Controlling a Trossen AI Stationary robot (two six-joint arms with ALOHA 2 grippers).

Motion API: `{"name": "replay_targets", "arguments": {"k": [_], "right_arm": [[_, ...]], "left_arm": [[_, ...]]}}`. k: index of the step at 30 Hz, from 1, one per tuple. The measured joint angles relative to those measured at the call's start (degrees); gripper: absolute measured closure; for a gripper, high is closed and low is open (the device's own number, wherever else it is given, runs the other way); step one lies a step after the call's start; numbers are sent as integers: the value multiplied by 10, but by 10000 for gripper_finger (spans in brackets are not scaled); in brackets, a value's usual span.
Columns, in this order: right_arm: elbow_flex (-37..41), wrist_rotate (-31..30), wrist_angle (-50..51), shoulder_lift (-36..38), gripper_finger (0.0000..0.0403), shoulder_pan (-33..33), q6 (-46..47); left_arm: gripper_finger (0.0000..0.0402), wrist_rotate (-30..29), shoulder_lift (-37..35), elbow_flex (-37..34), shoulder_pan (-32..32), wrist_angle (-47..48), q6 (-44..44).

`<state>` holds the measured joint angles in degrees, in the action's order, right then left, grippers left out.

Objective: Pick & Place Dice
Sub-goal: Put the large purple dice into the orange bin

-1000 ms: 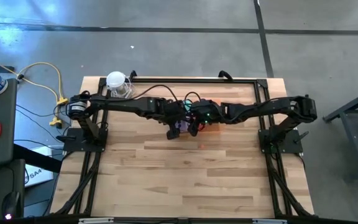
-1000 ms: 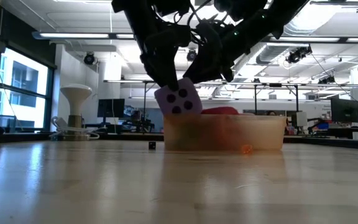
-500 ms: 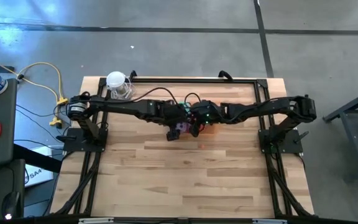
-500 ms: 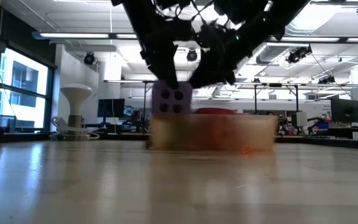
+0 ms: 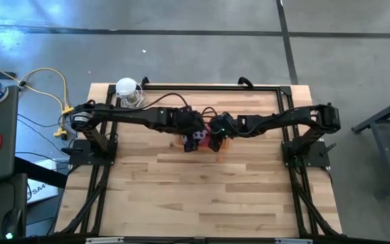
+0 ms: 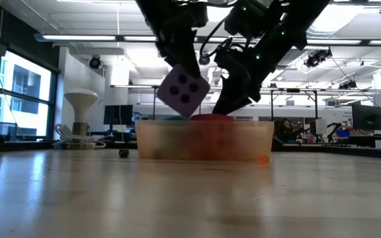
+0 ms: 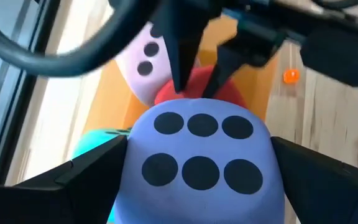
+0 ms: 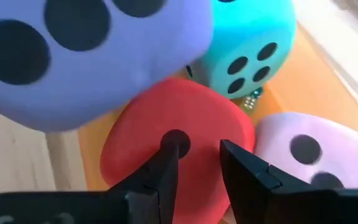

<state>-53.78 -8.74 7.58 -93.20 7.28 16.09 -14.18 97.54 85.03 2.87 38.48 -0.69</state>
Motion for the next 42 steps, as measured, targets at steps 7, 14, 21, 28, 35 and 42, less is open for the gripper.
{"name": "replay_targets", "arguments": {"k": [7,14,21,28,35,42], "right_arm": [[0,-36,-10,54,292,0,1],[-1,20,-105,73,292,-1,-12],[-2,33,-126,63,292,4,-14],[-2,69,-176,28,292,9,-32],[-3,91,-210,-30,292,12,-39],[-4,93,-206,-68,292,15,-10]], "left_arm": [[32,-1,0,-1,1,82,-16],[32,-9,5,-1,15,73,-24],[32,-10,6,-21,20,54,-24],[32,-9,7,-29,17,15,-24],[32,-7,6,-32,27,19,-28],[32,-5,8,-33,27,31,-30]]}}
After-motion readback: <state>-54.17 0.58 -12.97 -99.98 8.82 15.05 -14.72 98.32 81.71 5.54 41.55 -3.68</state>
